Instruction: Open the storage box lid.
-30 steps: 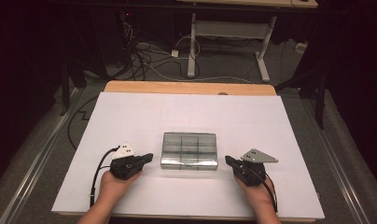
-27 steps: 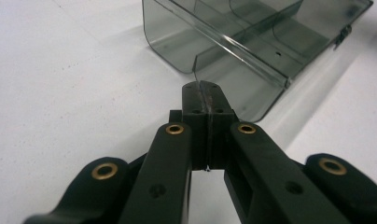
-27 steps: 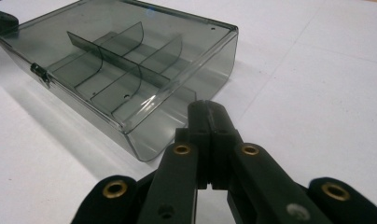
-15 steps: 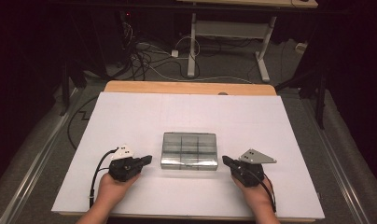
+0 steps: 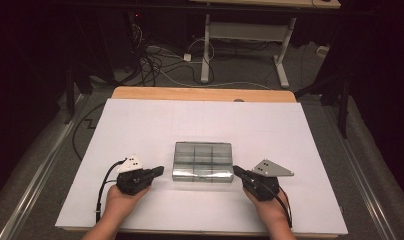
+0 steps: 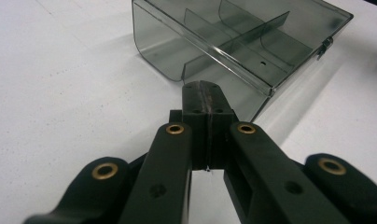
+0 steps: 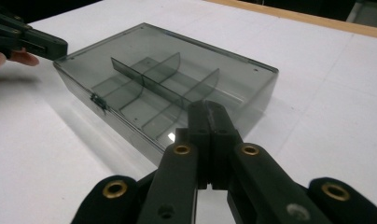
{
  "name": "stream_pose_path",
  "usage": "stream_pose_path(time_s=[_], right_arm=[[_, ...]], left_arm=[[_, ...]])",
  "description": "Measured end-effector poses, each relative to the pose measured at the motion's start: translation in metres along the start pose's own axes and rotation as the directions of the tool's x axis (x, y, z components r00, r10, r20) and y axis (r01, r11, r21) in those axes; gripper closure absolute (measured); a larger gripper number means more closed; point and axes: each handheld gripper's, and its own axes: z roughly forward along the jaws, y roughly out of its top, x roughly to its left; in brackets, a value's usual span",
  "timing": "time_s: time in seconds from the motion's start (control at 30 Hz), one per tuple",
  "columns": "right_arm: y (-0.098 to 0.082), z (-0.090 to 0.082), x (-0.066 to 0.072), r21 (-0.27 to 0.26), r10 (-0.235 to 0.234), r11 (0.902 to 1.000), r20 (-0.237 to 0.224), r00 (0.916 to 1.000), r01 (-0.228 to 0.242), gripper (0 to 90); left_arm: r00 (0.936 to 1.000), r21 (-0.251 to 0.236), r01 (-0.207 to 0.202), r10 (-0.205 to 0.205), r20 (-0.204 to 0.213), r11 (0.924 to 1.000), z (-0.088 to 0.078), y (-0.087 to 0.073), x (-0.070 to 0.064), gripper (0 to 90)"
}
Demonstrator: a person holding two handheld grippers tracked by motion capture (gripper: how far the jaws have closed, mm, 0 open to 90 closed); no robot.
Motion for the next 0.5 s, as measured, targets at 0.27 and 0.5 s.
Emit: stream_pose_path(time_s=[0.27, 0.5], right_arm=[[0.003, 0.003, 0.012, -0.004, -0.031, 0.9995, -0.025, 0.9992, 0.03, 90.0], [0.004, 0.003, 0.017, -0.016, -0.021, 0.9997, -0.044, 0.9988, 0.021, 90.0]], left_arm=[[1.0, -0.02, 0.009, -0.009, 0.002, 0.9998, 0.001, 0.002, -0.001, 87.3], [0.9999, -0.022, -0.003, 0.003, -0.014, 0.9998, 0.01, 0.003, 0.002, 87.3]])
